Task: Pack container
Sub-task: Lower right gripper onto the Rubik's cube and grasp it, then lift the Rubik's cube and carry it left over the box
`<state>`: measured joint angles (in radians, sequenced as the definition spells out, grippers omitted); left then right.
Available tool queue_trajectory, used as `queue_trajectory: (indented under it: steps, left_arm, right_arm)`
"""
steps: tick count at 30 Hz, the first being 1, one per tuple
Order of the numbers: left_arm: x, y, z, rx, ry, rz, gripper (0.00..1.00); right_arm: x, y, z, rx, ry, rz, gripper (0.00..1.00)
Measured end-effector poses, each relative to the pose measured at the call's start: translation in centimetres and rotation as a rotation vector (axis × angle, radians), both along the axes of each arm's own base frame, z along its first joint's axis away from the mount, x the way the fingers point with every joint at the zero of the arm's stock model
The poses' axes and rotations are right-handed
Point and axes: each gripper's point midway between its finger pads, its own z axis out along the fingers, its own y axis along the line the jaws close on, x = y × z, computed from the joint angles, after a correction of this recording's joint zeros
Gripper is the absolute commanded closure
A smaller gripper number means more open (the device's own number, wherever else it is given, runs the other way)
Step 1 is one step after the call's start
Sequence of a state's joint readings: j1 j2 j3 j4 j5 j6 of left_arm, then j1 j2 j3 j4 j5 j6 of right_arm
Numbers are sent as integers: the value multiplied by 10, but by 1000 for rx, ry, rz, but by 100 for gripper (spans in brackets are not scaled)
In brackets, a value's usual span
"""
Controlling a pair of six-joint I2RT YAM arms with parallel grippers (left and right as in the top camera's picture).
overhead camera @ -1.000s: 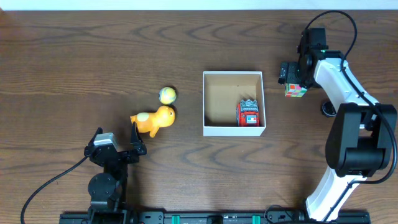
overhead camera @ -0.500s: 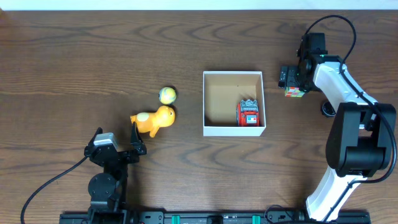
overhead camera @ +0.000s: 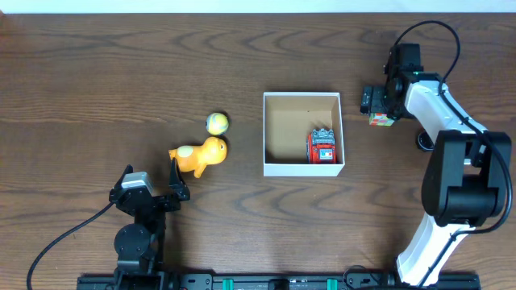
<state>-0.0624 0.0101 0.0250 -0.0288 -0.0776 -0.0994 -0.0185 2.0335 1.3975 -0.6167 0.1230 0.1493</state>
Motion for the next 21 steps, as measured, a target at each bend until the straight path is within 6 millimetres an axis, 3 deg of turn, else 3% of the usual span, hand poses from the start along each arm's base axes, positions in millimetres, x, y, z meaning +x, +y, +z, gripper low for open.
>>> queue_trajectory:
  steps: [5,14,21]
  left_arm:
    - [0,0,0,0,0,0,2]
    - [0,0,0,0,0,0,2]
    - [0,0,0,0,0,0,2]
  right_arm:
    - [-2,1,-13,7,24,4,12]
    - [-3,3,-14,18,27,3,27]
    - [-4,3,-14,20,32,5,44]
